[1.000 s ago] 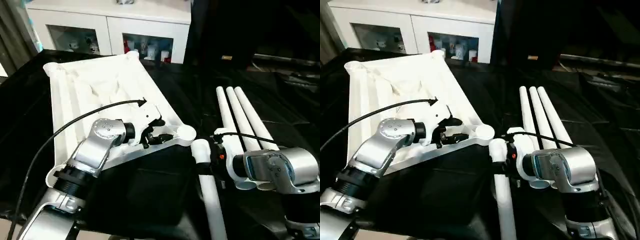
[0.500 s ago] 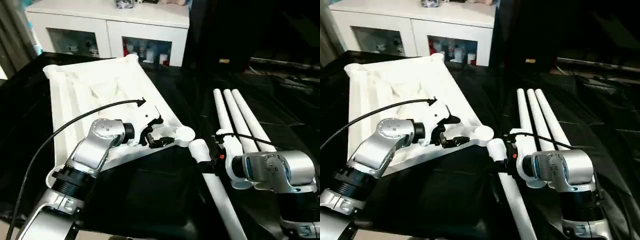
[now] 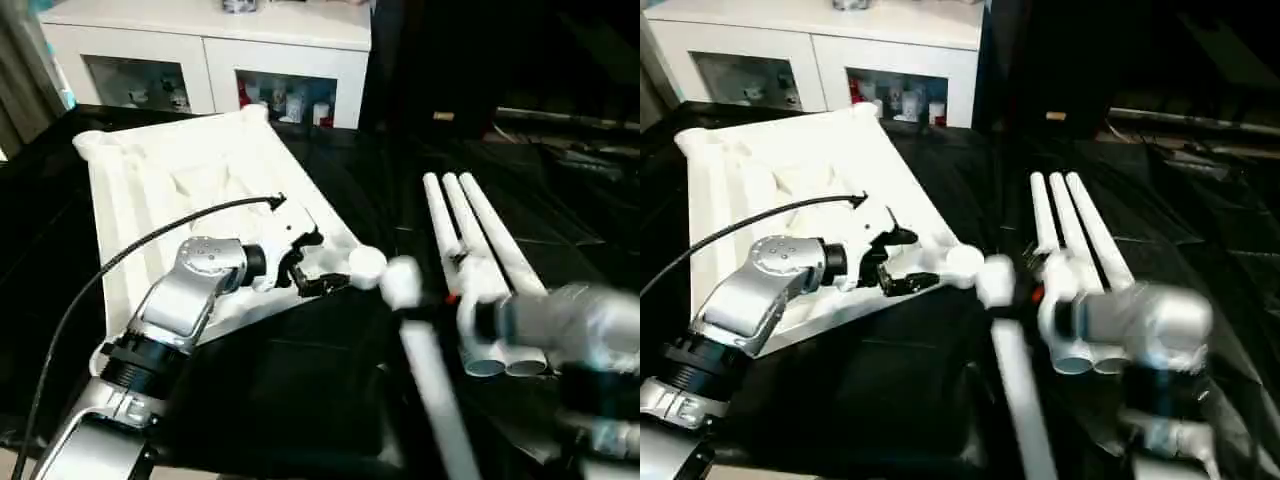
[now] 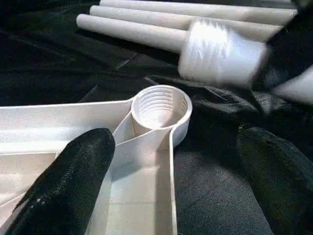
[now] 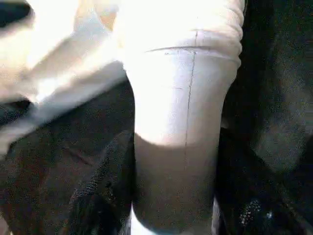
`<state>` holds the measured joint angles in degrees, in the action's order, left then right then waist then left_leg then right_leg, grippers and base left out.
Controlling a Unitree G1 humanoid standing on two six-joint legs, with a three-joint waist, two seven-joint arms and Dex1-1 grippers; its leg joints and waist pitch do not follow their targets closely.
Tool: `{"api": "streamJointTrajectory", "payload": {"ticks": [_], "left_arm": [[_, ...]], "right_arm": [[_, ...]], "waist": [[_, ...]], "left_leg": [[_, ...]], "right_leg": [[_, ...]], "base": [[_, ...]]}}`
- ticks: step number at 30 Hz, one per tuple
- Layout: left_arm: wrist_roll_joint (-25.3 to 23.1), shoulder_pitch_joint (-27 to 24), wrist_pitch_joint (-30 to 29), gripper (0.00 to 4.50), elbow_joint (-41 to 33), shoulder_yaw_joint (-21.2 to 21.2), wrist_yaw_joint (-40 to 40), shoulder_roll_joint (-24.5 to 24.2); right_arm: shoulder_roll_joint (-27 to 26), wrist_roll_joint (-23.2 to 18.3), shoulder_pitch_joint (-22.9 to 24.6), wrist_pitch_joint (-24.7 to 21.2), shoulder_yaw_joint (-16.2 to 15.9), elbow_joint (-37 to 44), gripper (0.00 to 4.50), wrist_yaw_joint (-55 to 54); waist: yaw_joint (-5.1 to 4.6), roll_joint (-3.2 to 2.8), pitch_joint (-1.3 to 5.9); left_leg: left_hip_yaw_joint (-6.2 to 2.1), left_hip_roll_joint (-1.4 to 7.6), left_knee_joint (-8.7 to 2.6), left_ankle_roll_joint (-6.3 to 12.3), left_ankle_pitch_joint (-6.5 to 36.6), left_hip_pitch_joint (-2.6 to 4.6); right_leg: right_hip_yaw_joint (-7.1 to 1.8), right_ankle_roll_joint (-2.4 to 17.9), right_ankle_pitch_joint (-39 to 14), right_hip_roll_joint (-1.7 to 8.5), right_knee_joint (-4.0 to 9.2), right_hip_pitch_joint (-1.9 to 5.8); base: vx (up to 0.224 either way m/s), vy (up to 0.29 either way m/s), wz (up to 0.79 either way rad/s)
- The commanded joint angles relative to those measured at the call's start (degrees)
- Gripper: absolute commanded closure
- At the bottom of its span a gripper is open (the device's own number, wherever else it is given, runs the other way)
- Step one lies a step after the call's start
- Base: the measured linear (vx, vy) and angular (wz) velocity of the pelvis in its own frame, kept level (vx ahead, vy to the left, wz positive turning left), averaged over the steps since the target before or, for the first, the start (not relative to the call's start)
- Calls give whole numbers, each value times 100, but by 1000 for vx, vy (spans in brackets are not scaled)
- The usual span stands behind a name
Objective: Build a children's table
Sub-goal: Pick table leg
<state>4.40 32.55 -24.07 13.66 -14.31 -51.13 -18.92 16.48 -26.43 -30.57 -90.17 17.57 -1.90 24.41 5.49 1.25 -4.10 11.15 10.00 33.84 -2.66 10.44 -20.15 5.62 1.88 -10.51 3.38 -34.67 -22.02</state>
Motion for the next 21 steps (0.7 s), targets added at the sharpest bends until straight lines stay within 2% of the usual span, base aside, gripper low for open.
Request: {"api": "streamJointTrajectory", "payload": {"ticks": [1, 5, 10, 11, 12, 13, 15, 17, 21], "left_arm": [[80, -18, -87, 0, -155, 61, -40, -5], [159, -20, -146, 0, -198, 151, 6, 48], [405, -22, -304, 0, -315, 296, 15, 140], [637, -9, -464, 0, -417, 431, 28, 238], [900, 16, -649, 0, -527, 587, 45, 363], [1026, 31, -737, 0, -578, 661, 51, 427], [1214, 60, -871, 0, -655, 757, 41, 548], [1254, 65, -908, 0, -687, 760, 26, 584], [1269, 33, -940, 0, -759, 682, 20, 634]], "right_arm": [[90, -117, -158, -104, 262, 13, 259, 85], [188, -195, -384, -83, 518, -65, 259, 88], [125, -263, -764, -51, 1017, -198, 259, 64], [12, -220, -1003, 434, 1391, -319, 259, -237], [-123, -204, -1251, 1193, 1815, -464, 259, -628], [-189, -236, -1377, 1556, 2053, -560, 259, -816], [-273, -406, -1614, 1788, 2487, -747, 259, -1010], [-312, -421, -1677, 1725, 2566, -755, 259, -1021], [-467, -385, -1735, 1699, 2676, -720, 260, -1062]], "waist": [[33, -47, 413], [51, -42, 417], [54, -48, 400], [64, -59, 412], [60, -48, 409], [58, -46, 416], [57, -44, 409], [75, -57, 419], [85, -59, 446]], "left_leg": [[-211, 358, -390, -220, 937, 73], [-199, 366, -386, -197, 843, 74], [-192, 357, -383, -200, 931, 81], [-195, 365, -381, -222, 929, 92], [-189, 347, -370, -255, 959, 85], [-177, 359, -364, -286, 963, 94], [-167, 335, -360, -270, 1007, 107], [-164, 327, -373, -154, 869, 83], [-165, 328, -372, -87, 670, 55]], "right_leg": [[-414, 711, -1607, 615, 482, 247], [-412, 801, -1453, 616, 464, 257], [-406, 807, -1724, 624, 486, 248], [-405, 815, -1748, 635, 489, 245], [-394, 832, -1838, 641, 501, 238], [-407, 844, -1867, 659, 497, 220], [-387, 827, -1968, 616, 513, 207], [-385, 787, -1676, 569, 478, 228], [-392, 808, -1319, 575, 436, 254]], "base": [[0, 0, 0], [0, 0, 0], [0, 0, 0], [0, 0, 0], [0, 0, 0], [0, 0, 0], [0, 0, 0], [0, 0, 0], [0, 0, 0]]}}
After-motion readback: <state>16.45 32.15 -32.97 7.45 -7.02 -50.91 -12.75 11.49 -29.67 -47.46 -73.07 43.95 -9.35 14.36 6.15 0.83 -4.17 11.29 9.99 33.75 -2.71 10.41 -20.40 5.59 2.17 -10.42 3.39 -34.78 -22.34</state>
